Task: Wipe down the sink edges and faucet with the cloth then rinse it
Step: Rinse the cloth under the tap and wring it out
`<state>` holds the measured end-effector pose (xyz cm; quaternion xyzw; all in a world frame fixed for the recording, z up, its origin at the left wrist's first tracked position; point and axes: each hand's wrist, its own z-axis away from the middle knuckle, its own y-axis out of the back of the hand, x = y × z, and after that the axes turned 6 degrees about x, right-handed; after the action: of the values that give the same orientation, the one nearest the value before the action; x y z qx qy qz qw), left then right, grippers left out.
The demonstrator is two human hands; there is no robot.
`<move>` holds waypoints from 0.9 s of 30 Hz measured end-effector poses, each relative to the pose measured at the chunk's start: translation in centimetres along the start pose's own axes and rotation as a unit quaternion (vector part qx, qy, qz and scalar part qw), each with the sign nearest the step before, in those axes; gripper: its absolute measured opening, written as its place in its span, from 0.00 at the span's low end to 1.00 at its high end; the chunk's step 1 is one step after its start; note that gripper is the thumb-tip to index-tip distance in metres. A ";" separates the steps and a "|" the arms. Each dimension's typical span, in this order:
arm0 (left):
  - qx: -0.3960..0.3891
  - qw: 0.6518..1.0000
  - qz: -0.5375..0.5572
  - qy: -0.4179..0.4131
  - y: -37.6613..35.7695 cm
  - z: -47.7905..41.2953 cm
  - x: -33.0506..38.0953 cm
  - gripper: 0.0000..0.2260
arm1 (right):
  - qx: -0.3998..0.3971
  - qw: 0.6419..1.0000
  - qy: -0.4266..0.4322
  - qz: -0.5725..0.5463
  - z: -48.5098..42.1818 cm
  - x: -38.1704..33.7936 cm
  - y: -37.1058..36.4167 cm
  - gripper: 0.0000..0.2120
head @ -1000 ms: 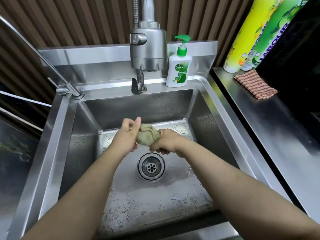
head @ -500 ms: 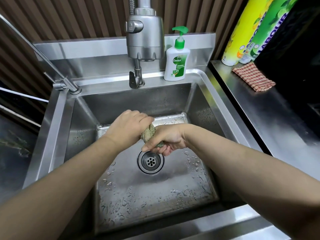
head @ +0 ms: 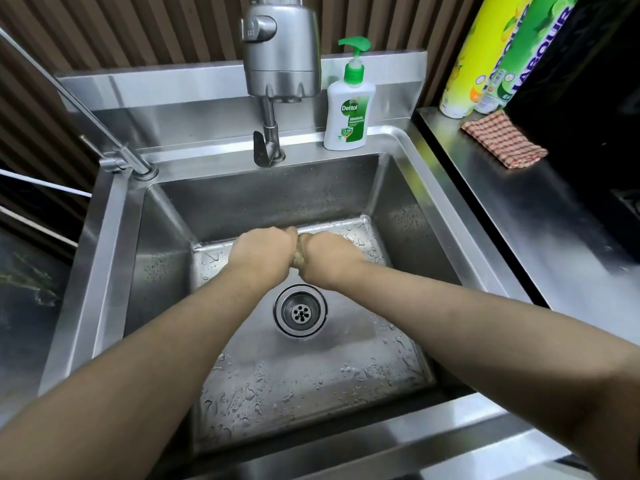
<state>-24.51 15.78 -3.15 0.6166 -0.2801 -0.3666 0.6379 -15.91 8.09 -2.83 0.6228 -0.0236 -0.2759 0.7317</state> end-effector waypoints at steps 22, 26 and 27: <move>0.355 0.915 0.017 -0.188 -3.6 1.9 -2.5 0.22 | -0.499 0.754 -0.023 -0.427 -0.4 2.9 0.8 0.15; 0.324 0.900 0.022 -0.289 -1.1 1.0 -3.6 0.15 | -0.446 0.787 -0.029 -0.426 1.1 1.3 0.9 0.16; 0.301 0.909 0.032 -0.287 -0.9 1.0 -3.8 0.15 | -0.406 0.814 -0.032 -0.413 1.4 1.0 1.0 0.18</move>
<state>-27.58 18.31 -3.63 0.6383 -0.5679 -0.4052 0.3254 -15.24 6.44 -1.91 0.2105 0.3267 -0.5568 0.7341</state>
